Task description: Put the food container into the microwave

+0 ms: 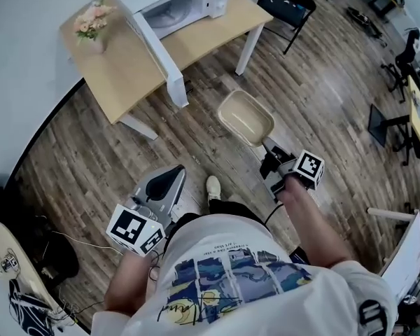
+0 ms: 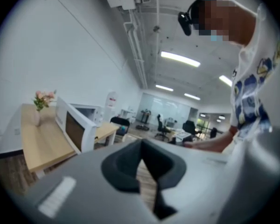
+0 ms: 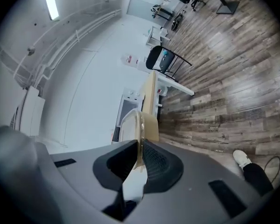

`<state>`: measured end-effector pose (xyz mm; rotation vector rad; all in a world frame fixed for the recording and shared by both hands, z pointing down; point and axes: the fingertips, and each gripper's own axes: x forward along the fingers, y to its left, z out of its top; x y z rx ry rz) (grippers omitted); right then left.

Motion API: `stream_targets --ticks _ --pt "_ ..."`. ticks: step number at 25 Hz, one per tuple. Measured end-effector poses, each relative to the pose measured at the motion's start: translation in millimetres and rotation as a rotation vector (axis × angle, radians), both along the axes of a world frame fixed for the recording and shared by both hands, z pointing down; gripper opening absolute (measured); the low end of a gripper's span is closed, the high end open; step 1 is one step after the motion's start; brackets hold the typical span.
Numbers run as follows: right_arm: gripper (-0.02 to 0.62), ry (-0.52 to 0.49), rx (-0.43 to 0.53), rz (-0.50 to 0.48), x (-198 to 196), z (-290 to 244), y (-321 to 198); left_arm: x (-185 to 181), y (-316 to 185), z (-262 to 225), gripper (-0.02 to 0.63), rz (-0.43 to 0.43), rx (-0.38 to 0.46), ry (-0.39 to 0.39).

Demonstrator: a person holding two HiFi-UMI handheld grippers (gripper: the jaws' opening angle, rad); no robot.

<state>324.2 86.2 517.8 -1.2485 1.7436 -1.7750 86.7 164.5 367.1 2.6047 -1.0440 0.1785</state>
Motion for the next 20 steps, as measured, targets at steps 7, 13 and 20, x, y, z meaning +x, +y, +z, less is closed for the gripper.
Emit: stream_targets --ticks 7,13,20 --pt "0.038 -0.006 -0.006 0.021 -19 11 -86 -13 -62 -9 0.009 -0.011 0.023 0.031" --pt "0.038 0.04 -0.004 0.056 -46 10 -158 -59 -114 -6 0.009 0.002 0.028 0.049" --pt "0.038 0.029 -0.005 0.17 -82 11 -218 -126 -165 -16 0.009 0.077 0.044 0.041"
